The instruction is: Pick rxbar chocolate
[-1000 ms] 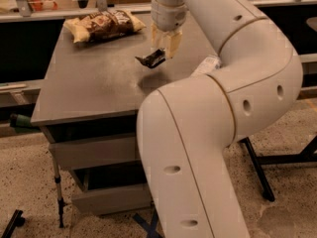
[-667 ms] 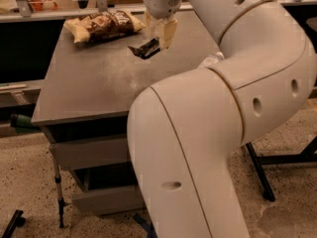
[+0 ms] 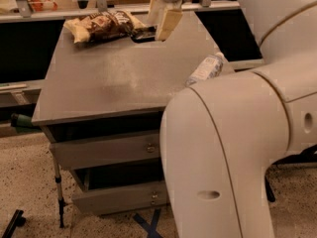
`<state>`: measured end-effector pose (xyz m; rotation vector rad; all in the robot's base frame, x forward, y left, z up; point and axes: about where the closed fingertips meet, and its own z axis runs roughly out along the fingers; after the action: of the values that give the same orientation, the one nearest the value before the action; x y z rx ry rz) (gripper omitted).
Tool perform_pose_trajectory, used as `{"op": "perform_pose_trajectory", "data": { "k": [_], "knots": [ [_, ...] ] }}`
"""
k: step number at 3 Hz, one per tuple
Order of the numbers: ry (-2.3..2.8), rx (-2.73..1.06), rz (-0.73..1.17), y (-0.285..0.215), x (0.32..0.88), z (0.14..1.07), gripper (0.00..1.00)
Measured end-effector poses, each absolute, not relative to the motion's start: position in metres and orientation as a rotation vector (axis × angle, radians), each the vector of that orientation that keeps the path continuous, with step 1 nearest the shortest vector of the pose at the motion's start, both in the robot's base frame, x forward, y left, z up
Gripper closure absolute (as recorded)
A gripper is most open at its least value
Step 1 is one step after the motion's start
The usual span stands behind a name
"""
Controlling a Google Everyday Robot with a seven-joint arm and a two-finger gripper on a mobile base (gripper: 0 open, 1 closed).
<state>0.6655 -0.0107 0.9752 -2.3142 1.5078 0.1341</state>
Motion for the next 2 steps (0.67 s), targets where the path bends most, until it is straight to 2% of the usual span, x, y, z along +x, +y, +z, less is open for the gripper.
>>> {"op": "perform_pose_trajectory", "data": {
  "k": [2],
  "knots": [
    [1.516,-2.056,0.495,-0.0085,0.6511,0.9848,1.00]
  ]
}}
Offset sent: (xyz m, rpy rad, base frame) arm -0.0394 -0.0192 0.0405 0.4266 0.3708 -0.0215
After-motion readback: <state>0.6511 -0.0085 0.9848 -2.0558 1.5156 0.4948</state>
